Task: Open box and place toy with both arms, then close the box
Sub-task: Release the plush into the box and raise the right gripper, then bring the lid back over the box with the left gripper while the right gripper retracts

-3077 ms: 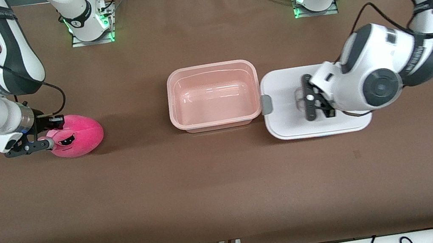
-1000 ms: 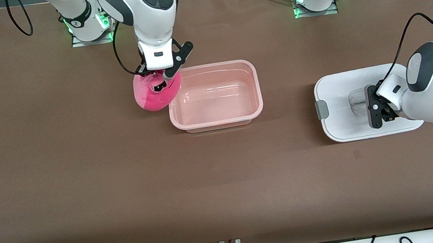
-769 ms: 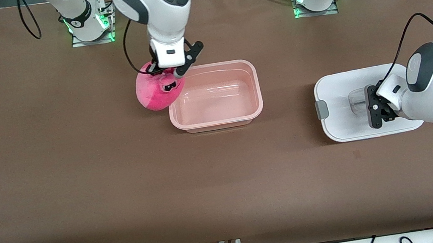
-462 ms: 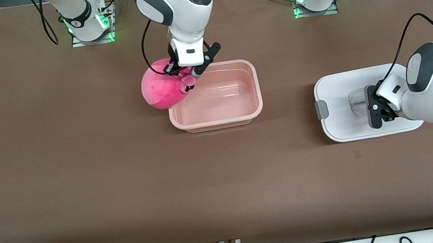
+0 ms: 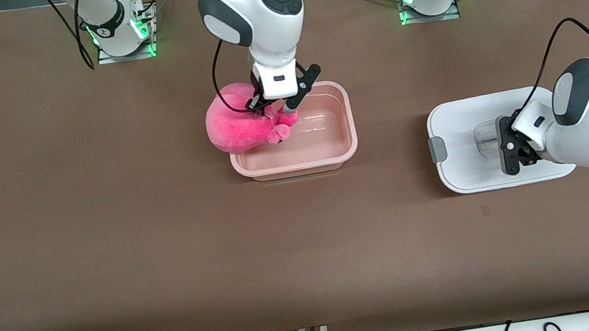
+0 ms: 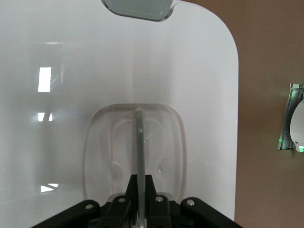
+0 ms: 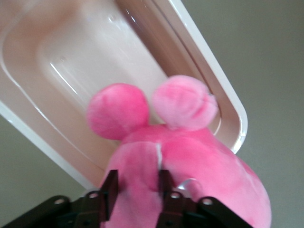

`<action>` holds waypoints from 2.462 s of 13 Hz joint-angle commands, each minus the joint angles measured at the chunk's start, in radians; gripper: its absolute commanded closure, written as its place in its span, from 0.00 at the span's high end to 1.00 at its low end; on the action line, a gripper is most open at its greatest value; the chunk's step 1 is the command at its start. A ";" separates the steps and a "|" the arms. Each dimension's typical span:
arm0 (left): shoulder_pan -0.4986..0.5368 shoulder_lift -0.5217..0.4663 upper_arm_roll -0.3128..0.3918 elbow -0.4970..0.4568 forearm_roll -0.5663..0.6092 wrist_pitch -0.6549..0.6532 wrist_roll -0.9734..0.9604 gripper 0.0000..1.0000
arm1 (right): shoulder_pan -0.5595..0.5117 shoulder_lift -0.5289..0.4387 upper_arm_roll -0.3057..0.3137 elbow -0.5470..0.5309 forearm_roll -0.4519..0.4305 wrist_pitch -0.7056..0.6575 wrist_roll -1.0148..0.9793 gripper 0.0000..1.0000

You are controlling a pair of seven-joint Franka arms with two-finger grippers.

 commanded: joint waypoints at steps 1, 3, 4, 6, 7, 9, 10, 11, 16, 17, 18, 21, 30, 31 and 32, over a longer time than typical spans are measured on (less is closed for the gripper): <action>0.012 -0.001 -0.012 0.002 0.019 0.001 0.026 0.00 | 0.027 0.005 -0.002 0.098 -0.016 -0.089 0.018 1.00; 0.012 0.002 -0.013 0.002 0.019 0.001 0.026 0.00 | 0.062 0.005 -0.002 0.159 -0.017 -0.156 0.020 1.00; 0.012 0.004 -0.013 0.002 0.018 0.003 0.027 0.00 | 0.071 0.005 -0.002 0.164 -0.017 -0.173 0.021 1.00; 0.012 0.004 -0.013 0.002 0.018 0.001 0.032 0.00 | 0.077 0.000 -0.004 0.166 -0.017 -0.201 0.020 1.00; 0.012 0.004 -0.013 0.004 0.018 0.001 0.032 0.00 | 0.074 -0.004 -0.005 0.164 -0.017 -0.215 0.017 1.00; 0.012 0.001 -0.013 0.005 0.015 0.000 0.032 0.00 | 0.068 -0.006 -0.008 0.164 -0.019 -0.219 0.018 1.00; 0.008 -0.004 -0.016 0.007 0.007 -0.006 0.029 0.00 | 0.065 -0.006 -0.010 0.166 -0.017 -0.219 0.017 1.00; 0.002 -0.011 -0.023 0.010 0.006 -0.011 0.023 0.00 | 0.065 -0.006 -0.017 0.166 -0.017 -0.219 0.017 1.00; 0.000 -0.045 -0.151 0.016 -0.033 -0.017 0.001 0.00 | 0.063 -0.056 -0.161 0.164 -0.008 -0.250 0.015 1.00; -0.001 -0.045 -0.183 0.014 -0.033 -0.017 -0.025 0.00 | 0.063 -0.075 -0.212 0.164 0.001 -0.259 0.014 1.00; -0.007 -0.045 -0.226 0.014 -0.034 -0.017 -0.070 0.00 | 0.059 -0.084 -0.264 0.164 0.004 -0.261 0.012 1.00; -0.088 -0.042 -0.285 0.014 -0.056 -0.016 -0.234 0.00 | 0.056 -0.098 -0.432 0.164 0.006 -0.259 0.008 1.00; -0.480 0.071 -0.264 0.026 -0.085 0.256 -0.752 0.00 | -0.335 -0.090 -0.594 0.160 0.469 -0.250 -0.089 1.00; -0.504 0.087 -0.250 0.034 -0.085 0.280 -0.763 0.00 | -0.369 -0.095 -0.590 0.157 0.472 -0.258 -0.078 1.00; -0.529 0.094 -0.238 0.042 -0.083 0.294 -0.763 0.00 | -0.403 -0.099 -0.582 0.150 0.474 -0.264 -0.080 1.00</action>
